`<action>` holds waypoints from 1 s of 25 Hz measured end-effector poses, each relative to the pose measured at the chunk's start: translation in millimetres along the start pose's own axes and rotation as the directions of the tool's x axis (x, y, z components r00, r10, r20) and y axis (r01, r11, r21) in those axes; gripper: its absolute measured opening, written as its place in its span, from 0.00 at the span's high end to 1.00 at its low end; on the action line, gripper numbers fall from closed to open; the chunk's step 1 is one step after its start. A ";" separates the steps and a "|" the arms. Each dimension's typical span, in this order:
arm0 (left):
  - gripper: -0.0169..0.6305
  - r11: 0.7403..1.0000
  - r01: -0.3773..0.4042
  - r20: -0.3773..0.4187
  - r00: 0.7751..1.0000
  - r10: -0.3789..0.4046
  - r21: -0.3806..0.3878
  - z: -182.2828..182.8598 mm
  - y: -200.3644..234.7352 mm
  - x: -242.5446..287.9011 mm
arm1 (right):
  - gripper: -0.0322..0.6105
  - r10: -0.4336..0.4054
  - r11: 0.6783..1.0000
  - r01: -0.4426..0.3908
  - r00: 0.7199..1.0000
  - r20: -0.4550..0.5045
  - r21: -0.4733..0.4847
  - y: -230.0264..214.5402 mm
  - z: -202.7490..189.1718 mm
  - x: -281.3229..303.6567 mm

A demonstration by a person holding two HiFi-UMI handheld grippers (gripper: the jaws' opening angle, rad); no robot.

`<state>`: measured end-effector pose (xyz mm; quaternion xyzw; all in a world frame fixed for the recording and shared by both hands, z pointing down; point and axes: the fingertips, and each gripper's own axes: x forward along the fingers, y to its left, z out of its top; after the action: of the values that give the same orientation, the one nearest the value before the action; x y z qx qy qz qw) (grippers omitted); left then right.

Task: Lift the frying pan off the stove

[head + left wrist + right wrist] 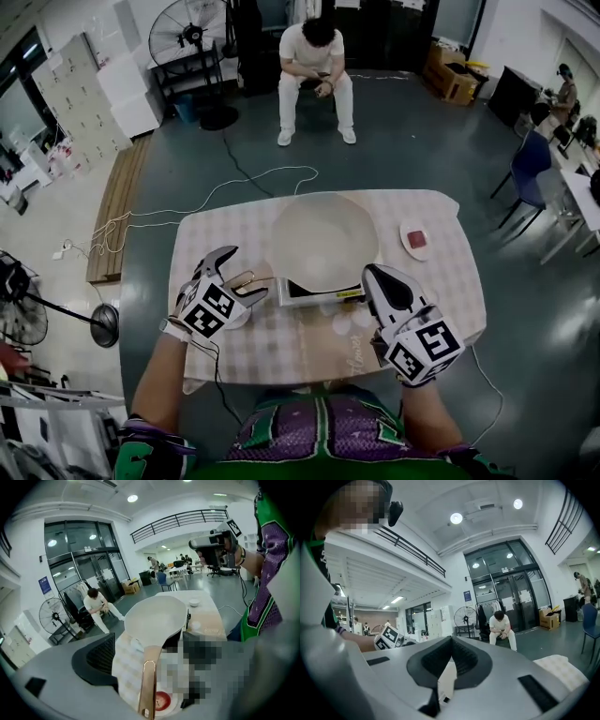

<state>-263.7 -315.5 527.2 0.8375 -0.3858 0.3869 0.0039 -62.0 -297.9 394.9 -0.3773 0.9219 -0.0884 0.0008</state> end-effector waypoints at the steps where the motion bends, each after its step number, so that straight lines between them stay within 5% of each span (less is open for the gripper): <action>1: 0.27 1.000 0.011 -0.016 1.000 -0.011 -0.004 -2.5 0.1 6.1 | 0.94 0.004 1.000 -0.004 1.000 -0.003 -0.005 -3.1 -0.2 4.1; 15: 0.27 0.985 0.154 -0.245 0.955 -0.169 -0.081 -54.4 -9.0 80.3 | 0.94 0.112 0.992 -0.110 0.994 -0.017 0.068 -22.3 -14.8 47.0; 25: 0.27 0.966 0.233 -0.400 0.880 -0.257 -0.110 -79.8 -11.7 115.8 | 0.94 0.147 0.983 -0.144 0.989 -0.014 0.111 -41.2 -22.4 57.9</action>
<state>-260.9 -357.4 661.8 0.7790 -0.2784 0.5392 0.1581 -76.3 -363.3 427.5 -0.3073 0.9407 -0.1427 0.0179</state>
